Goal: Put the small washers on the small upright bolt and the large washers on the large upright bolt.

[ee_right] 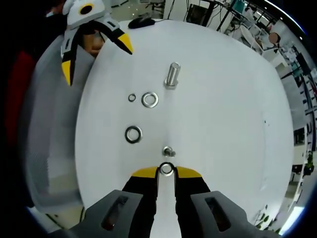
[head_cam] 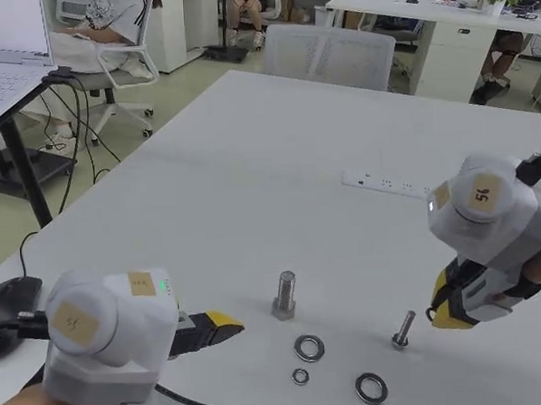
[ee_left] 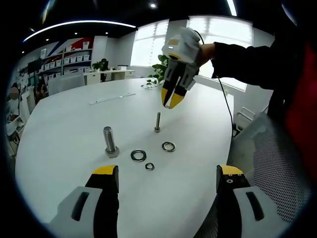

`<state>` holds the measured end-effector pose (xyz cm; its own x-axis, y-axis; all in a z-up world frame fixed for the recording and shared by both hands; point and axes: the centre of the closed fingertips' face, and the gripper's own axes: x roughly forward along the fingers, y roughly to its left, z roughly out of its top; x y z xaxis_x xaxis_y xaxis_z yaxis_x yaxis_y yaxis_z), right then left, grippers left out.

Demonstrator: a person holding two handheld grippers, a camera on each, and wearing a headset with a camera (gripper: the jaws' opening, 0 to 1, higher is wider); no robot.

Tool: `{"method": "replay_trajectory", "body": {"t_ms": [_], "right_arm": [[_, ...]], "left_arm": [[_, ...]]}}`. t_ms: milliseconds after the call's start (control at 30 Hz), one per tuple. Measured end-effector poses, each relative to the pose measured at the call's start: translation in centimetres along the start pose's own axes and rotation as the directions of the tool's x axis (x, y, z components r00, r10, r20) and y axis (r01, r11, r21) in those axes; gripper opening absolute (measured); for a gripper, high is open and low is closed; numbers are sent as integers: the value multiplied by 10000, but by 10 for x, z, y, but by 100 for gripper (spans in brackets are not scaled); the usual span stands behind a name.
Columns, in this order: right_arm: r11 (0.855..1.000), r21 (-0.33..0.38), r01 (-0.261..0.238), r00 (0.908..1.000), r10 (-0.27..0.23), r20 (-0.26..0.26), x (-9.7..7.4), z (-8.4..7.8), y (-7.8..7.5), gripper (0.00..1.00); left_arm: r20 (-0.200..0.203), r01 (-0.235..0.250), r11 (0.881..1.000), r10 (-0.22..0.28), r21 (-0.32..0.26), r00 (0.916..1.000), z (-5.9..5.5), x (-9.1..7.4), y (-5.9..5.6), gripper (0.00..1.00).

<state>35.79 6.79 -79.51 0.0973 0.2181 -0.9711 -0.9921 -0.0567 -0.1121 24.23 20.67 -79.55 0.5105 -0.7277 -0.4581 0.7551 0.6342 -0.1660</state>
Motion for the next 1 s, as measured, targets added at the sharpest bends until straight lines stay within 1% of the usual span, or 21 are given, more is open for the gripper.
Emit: {"method": "replay_trajectory", "body": {"t_ms": [300, 500, 767, 1000], "right_arm": [[9998, -220, 23, 10000, -22, 51, 0, 10, -2, 13], [9994, -343, -32, 10000, 31, -29, 3, 13, -3, 13], [9993, -354, -146, 9999, 144, -68, 8, 13, -5, 13], [9992, -320, -231, 9996, 227, -158, 14, 10, -6, 13]], "left_arm": [[22, -61, 10000, 61, -31, 10000, 1, 0, 1, 80], [61, -73, 10000, 74, -51, 10000, 2, 0, 1, 80], [82, -102, 9999, 102, -32, 9999, 2, 1, 2, 81], [134, -117, 9999, 118, -57, 9998, 3, 1, 3, 81]]}}
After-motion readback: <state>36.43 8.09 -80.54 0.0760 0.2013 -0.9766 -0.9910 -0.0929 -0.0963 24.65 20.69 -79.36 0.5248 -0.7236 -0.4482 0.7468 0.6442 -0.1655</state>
